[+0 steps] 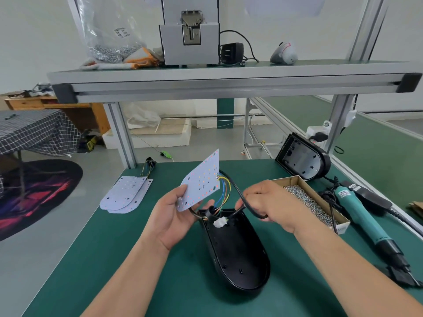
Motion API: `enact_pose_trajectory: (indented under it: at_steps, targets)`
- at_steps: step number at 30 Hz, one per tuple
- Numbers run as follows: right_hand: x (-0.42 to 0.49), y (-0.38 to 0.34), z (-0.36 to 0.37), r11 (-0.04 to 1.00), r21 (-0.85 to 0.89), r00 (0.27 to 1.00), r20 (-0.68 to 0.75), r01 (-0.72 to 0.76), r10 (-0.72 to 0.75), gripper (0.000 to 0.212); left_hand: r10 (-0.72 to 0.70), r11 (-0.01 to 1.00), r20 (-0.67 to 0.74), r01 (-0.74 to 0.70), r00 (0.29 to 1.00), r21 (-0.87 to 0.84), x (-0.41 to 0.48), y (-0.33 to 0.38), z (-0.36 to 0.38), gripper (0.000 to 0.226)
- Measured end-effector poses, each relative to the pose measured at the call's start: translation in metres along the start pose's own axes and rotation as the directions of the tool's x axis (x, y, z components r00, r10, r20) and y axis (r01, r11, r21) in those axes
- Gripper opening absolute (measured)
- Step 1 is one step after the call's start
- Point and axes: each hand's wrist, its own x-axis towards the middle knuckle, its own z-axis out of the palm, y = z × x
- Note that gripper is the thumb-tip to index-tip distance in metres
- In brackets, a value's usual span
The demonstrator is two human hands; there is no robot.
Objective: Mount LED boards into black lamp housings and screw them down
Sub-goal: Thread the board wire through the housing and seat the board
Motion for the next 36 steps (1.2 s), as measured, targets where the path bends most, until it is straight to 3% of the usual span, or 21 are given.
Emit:
enact_pose_trajectory:
  at_steps: [3,6,13,17,22,30,34,36]
  targets:
    - [0.004,0.011,0.002,0.958,0.286,0.998,-0.050,-0.012,0.028,0.023,0.032,0.999,0.011,-0.032,0.999,0.000,0.003,-0.004,0.004,0.049]
    - [0.005,0.021,0.001,0.927,0.374,0.996,-0.068,-0.032,0.062,0.025,0.071,0.997,0.015,-0.071,0.997,-0.003,0.004,-0.006,0.007,0.058]
    - [0.007,0.006,0.003,0.985,0.172,0.993,-0.104,-0.033,0.051,0.032,0.100,0.990,0.047,-0.095,0.994,-0.103,0.005,-0.012,0.010,0.048]
    - [0.008,0.008,0.007,0.972,0.235,0.989,-0.143,0.001,0.033,0.027,0.124,0.987,0.040,-0.119,0.991,-0.107,0.002,-0.012,0.014,0.054]
    - [0.009,0.017,0.012,0.933,0.361,0.996,-0.084,-0.007,0.040,0.023,0.129,0.986,-0.020,-0.130,0.992,-0.102,0.001,-0.011,0.017,0.059]
    - [0.009,0.017,0.000,0.969,0.248,0.996,-0.090,0.005,0.018,0.018,0.127,0.990,-0.013,-0.128,0.992,-0.067,-0.001,-0.015,0.026,0.056]
    - [0.006,0.021,0.010,0.982,0.189,1.000,0.019,-0.009,0.006,0.025,0.149,0.987,0.031,-0.147,0.988,-0.064,-0.001,-0.016,0.030,0.055]
    - [0.003,0.022,0.023,0.995,0.096,0.997,0.072,0.013,-0.020,0.018,0.150,0.989,0.026,-0.149,0.988,-0.016,0.001,-0.018,0.032,0.059]
